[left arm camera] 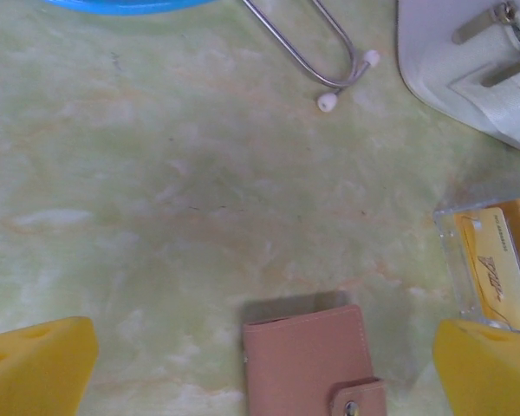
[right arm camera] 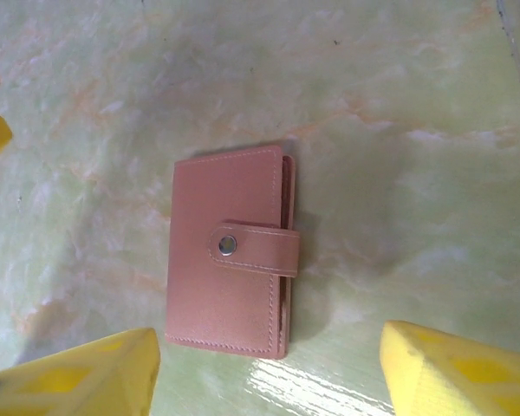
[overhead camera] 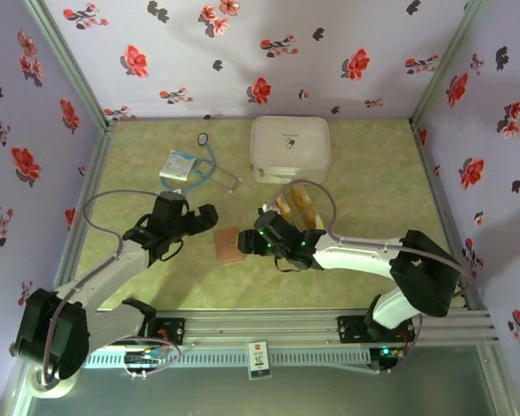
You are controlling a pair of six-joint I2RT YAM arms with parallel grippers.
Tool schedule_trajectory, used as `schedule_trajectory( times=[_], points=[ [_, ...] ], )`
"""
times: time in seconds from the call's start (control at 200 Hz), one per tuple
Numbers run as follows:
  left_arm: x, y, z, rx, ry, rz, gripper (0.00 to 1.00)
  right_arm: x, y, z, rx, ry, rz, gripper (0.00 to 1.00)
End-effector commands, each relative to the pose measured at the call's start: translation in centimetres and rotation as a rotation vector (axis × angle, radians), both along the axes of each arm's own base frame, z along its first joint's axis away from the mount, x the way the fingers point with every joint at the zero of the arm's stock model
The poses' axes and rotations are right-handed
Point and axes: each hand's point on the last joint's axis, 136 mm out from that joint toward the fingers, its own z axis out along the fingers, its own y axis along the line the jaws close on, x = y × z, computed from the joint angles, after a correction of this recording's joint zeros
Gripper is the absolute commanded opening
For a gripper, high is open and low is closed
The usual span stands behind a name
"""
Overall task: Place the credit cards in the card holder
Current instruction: Pick up the card holder from the center of the table.
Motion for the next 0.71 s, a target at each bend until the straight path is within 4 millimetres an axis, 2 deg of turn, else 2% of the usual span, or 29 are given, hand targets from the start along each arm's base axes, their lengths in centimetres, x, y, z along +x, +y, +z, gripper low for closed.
schedule_trajectory(
  times=[0.0, 0.3, 0.7],
  points=[
    [0.7, -1.8, 0.5, -0.039, -0.015, -0.030, 1.00, 0.0, 0.2, -1.2, 0.016, 0.020, -0.038, 0.65],
    [0.3, -3.5, -1.4, -0.023, 0.042, -0.070, 1.00, -0.6, 1.2, -3.3, 0.041, 0.085, -0.037, 0.56],
    [-0.1, -3.9, -2.9, -0.026, 0.067, -0.078, 1.00, -1.0, 2.5, -4.8, 0.061, 0.134, -0.024, 0.48]
  ],
)
